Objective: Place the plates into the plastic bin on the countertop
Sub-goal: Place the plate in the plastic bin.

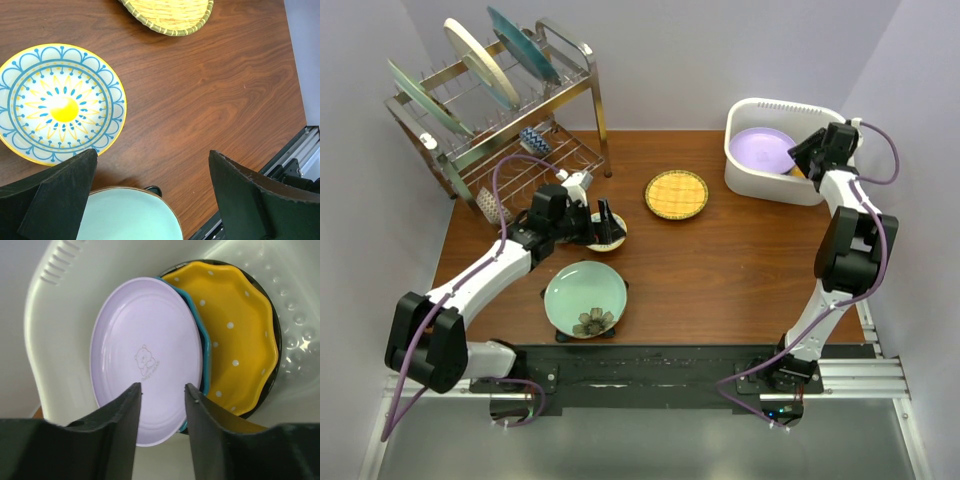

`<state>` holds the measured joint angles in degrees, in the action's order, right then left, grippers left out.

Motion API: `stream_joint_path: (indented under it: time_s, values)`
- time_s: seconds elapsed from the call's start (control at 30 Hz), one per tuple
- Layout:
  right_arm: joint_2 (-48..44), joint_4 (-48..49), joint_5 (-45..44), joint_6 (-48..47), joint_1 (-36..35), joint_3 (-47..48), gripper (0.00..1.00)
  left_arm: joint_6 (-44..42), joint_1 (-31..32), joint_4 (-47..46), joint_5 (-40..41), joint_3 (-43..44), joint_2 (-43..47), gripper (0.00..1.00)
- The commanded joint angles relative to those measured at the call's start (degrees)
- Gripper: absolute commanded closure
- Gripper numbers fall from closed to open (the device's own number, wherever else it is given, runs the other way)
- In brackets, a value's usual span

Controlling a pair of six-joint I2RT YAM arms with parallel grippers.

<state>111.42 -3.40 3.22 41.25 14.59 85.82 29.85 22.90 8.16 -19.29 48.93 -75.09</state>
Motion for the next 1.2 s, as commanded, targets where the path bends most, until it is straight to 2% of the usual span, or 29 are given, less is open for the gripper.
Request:
stream_joint_path:
  time_s: [0.0, 0.2, 0.4, 0.67, 0.83, 1.17]
  values:
    - [-4.80, 1.47, 0.64, 0.32, 0.09, -1.97, 0.50, -0.31, 0.04, -2.80, -0.92, -0.15, -0.05, 0.02]
    - [-7.08, 2.95, 5.30, 1.98, -0.09, -4.33, 0.45, -0.40, 0.04, -5.08, -2.68, 0.73, -2.77, 0.02]
    - [-14.55, 3.75, 5.65, 2.34, -2.54, -7.95, 0.43, -0.14, 0.13, -7.37, -4.88, 3.01, -7.60, 0.02]
    - [-20.18, -0.73, 6.00, -3.28, -14.14, -6.98, 0.40, -0.31, 0.31, -8.34, -3.22, 3.11, -6.83, 0.02]
    - [-20.36, -1.44, 8.11, -4.52, -22.31, -9.44, 0.40, -0.58, 0.39, -5.18, -0.23, 1.09, -4.02, 0.02]
    - [-18.08, -1.79, 12.68, -5.04, -32.25, -16.20, 0.40, -1.28, 0.31, -0.52, 4.52, 0.12, -1.03, 0.02]
